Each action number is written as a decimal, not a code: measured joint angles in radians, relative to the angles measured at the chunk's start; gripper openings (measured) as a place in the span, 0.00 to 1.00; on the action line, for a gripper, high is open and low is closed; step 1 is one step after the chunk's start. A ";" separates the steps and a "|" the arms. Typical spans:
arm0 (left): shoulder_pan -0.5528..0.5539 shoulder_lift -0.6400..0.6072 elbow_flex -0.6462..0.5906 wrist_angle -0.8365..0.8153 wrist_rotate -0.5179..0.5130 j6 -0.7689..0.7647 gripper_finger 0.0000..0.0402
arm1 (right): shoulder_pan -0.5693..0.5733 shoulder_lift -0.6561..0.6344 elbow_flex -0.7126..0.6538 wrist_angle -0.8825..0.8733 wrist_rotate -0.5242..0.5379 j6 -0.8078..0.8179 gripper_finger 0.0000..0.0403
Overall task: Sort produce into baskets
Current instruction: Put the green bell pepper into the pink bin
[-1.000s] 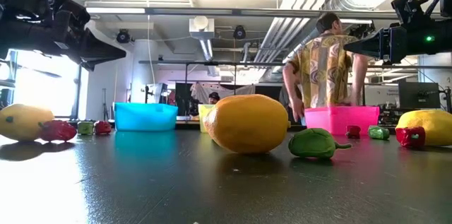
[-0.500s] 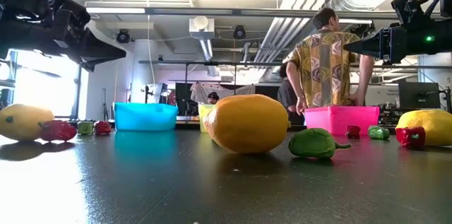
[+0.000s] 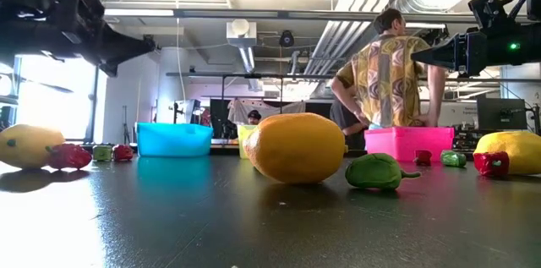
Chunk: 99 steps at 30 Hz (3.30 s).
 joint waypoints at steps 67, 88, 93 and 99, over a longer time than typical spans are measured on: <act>-0.547 1.545 0.634 0.219 -0.480 -0.005 0.37 | 0.000 -0.001 0.000 0.000 -0.001 0.000 0.00; -0.516 1.627 0.707 0.156 -0.552 -0.153 0.37 | 0.000 -0.001 0.000 0.000 -0.001 0.000 0.00; -0.490 1.627 0.707 0.144 -0.453 -0.126 0.29 | 0.000 -0.001 0.000 0.000 -0.001 0.000 0.00; -0.488 1.629 0.706 0.111 -0.437 -0.068 0.15 | 0.000 -0.001 0.000 0.000 -0.001 0.000 0.00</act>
